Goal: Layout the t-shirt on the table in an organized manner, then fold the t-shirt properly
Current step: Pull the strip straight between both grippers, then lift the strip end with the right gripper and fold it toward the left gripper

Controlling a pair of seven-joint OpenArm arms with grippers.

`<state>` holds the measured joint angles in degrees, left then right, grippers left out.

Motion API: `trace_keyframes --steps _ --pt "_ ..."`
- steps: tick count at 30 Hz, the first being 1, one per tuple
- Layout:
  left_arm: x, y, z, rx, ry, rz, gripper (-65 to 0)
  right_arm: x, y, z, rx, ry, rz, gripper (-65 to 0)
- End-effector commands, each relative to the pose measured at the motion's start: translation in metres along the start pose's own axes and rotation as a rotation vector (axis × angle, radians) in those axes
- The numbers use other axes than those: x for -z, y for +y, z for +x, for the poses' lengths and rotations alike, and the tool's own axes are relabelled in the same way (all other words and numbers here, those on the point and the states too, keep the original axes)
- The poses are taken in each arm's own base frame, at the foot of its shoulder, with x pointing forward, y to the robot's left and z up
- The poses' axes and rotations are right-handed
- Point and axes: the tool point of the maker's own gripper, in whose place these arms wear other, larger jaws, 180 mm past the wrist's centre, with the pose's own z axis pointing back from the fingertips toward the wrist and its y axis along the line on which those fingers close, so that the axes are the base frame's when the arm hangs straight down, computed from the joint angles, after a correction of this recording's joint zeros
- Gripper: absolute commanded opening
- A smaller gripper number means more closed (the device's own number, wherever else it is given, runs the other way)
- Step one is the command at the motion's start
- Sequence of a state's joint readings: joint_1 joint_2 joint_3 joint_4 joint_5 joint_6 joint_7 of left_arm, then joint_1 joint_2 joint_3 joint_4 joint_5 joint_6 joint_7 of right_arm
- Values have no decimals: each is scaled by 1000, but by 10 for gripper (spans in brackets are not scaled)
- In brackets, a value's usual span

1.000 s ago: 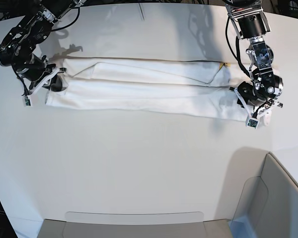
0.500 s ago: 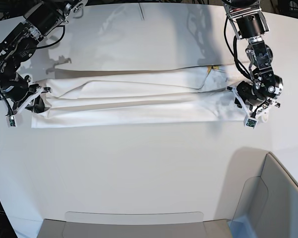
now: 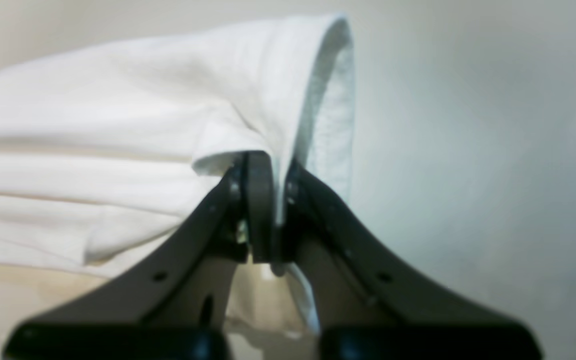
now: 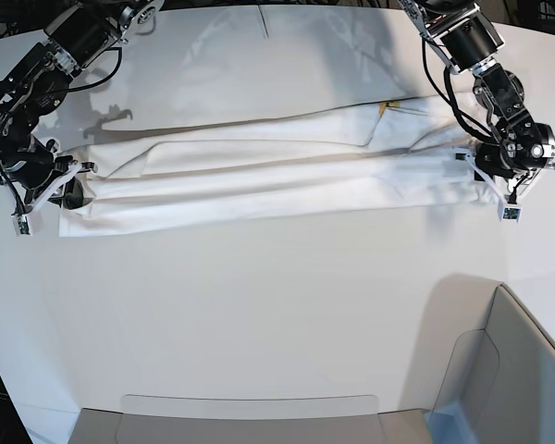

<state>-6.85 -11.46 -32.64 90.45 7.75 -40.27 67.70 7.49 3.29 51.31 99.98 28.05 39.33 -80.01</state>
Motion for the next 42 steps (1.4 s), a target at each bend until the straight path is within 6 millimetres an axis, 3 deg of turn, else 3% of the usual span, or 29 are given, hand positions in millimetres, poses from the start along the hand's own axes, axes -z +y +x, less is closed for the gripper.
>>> trace_keyframes --steps 1,5,10,17,23,26,31,39,42 --pt "-7 9 17 1 -47 27 -402 -4 -6 14 -24 -40 -14 -650" --pt "-10 11 31 -14 -76 28 -403 -1 -8 12 -4 -43 -6 -650" --pt "-14 14 47 -30 -107 30 -404 0 -11 26 -12 -121 -32 -650" --pt "-15 20 46 -29 -110 44 -404 -9 -12 38 -52 -158 -62 -650" --pt "-21 64 24 -137 -92 117 -404 -24 51 62 -317 -196 -12 -650" --pt "-24 78 19 -150 -87 142 -404 -25 86 63 -420 -202 49 -650" --pt "-21 76 7 -127 -75 144 -404 -13 133 51 -519 -168 174 -650" --pt "-16 72 -9 -102 -88 144 -404 -8 203 47 -662 -181 348 -650" --pt "-16 72 -12 -98 -90 145 -404 -14 245 46 -716 -246 472 -650"
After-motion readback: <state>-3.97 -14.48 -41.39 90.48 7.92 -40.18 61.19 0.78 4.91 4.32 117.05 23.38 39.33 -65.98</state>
